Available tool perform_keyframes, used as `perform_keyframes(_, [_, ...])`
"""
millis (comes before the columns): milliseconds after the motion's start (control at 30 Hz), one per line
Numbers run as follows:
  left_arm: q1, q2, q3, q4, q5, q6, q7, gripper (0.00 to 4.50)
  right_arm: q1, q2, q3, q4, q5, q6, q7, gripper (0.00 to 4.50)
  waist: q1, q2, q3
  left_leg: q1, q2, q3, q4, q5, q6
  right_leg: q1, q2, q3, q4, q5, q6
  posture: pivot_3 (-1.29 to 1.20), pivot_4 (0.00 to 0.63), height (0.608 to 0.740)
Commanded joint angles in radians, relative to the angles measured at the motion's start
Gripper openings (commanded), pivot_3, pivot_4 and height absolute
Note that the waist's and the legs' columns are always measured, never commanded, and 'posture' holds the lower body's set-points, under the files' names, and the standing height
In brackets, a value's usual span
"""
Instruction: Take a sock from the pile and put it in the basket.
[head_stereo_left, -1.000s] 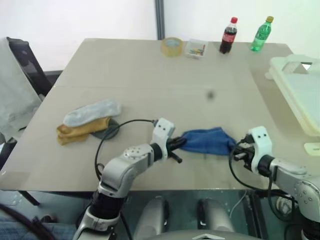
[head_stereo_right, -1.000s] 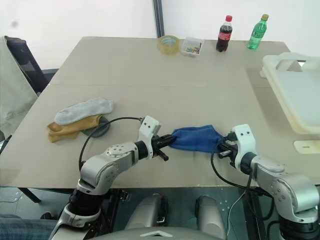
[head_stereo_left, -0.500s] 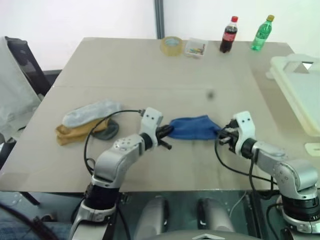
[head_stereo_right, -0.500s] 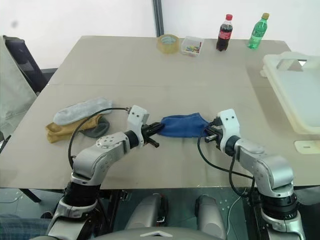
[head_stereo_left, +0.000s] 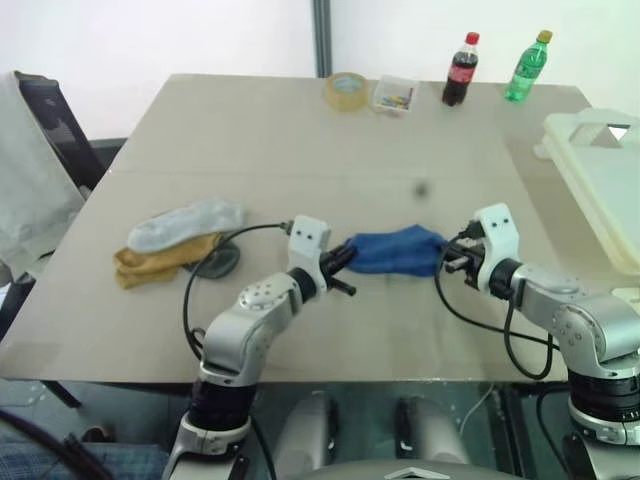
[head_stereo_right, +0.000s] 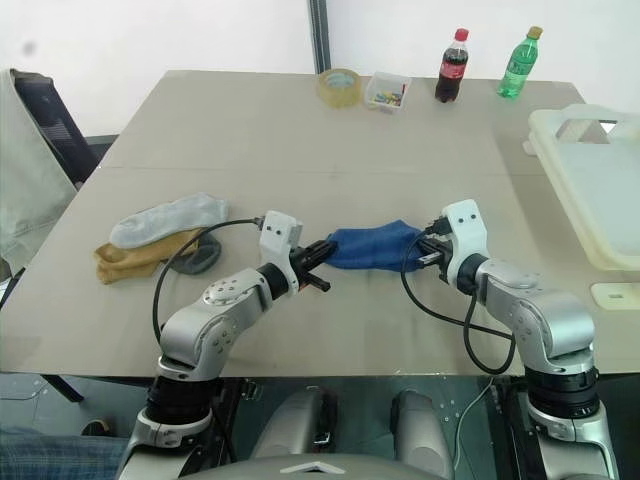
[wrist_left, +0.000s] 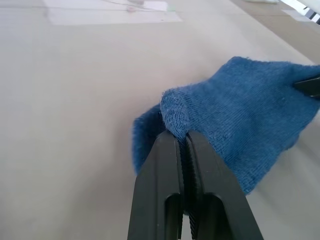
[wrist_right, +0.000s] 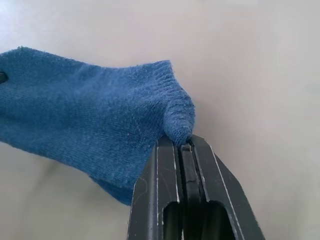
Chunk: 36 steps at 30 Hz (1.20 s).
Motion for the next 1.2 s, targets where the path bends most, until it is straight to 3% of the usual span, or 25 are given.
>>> perform_keyframes(33, [-0.029,-0.007,-0.007,0.021,0.027,-0.040,0.014,0.02,-0.001,-0.006,0.001,0.001,-0.012,-0.030,0.014,0.00,-0.001,0.000,0.000,0.000,0.000,0.000,0.000,0.000,0.000,0.000,0.000,0.000,0.000,0.000,0.000,0.00,0.150,0.740])
perform_keyframes(300, [-0.063,0.005,-0.005,0.093,0.066,-0.079,0.004,0.02,0.012,0.032,0.017,0.024,-0.009,-0.044,0.023,0.00,0.000,0.000,0.000,0.000,0.000,0.000,0.000,0.000,0.000,0.000,0.000,0.000,0.000,0.000,0.000,0.00,0.150,0.740])
perform_keyframes(433, [-0.056,0.012,-0.017,0.103,0.074,-0.080,-0.007,0.00,-0.001,0.021,0.031,0.024,-0.035,-0.067,0.026,1.47,-0.001,0.000,0.000,0.000,0.000,0.000,0.000,0.000,0.000,0.000,0.000,0.000,0.000,0.000,0.000,0.00,0.150,0.740])
perform_keyframes(633, [-0.061,0.003,-0.011,0.125,0.069,-0.090,-0.021,0.00,-0.081,-0.033,0.084,-0.013,-0.086,-0.068,0.026,4.36,-0.001,0.000,0.000,0.000,0.000,0.000,0.000,0.000,0.000,0.000,0.000,0.000,0.000,0.000,0.000,0.00,0.150,0.740])
perform_keyframes(767, [-0.075,-0.014,0.005,0.149,0.062,-0.097,-0.016,0.00,-0.128,0.027,0.171,0.016,-0.162,-0.198,0.008,4.46,-0.002,0.000,0.000,0.001,0.000,0.000,0.000,0.000,0.000,0.000,0.000,0.000,0.000,0.000,0.000,0.00,0.150,0.740])
perform_keyframes(833, [-0.077,-0.022,0.012,0.154,0.062,-0.096,-0.014,0.72,-0.106,0.071,0.227,0.068,-0.247,-0.340,-0.030,4.50,0.000,0.000,0.000,0.001,0.000,0.000,0.000,0.000,0.000,0.000,0.001,-0.001,0.000,0.000,0.000,0.00,0.150,0.740])
perform_keyframes(900, [-0.078,-0.028,0.016,0.154,0.060,-0.095,-0.012,1.12,-0.073,0.120,0.266,0.117,-0.318,-0.458,-0.077,4.50,0.001,0.000,0.000,0.001,0.000,0.000,0.000,0.000,0.000,0.000,0.001,-0.001,0.000,0.002,0.003,0.00,0.150,0.740])
perform_keyframes(1100, [-0.065,-0.024,0.001,0.132,0.081,-0.098,-0.002,3.77,0.021,0.288,0.290,0.250,-0.468,-0.718,-0.242,4.50,-0.002,0.000,0.000,0.000,-0.001,0.001,0.000,0.001,-0.001,0.000,0.000,0.001,0.000,0.002,0.004,0.00,0.150,0.740])
perform_keyframes(1200, [-0.061,-0.028,0.006,0.135,0.076,-0.099,-0.004,3.77,0.025,0.353,0.275,0.333,-0.524,-0.815,-0.329,4.50,-0.010,0.000,0.000,0.002,0.000,0.001,0.000,0.001,-0.001,0.000,0.001,0.001,0.001,0.001,0.003,0.00,0.150,0.740])
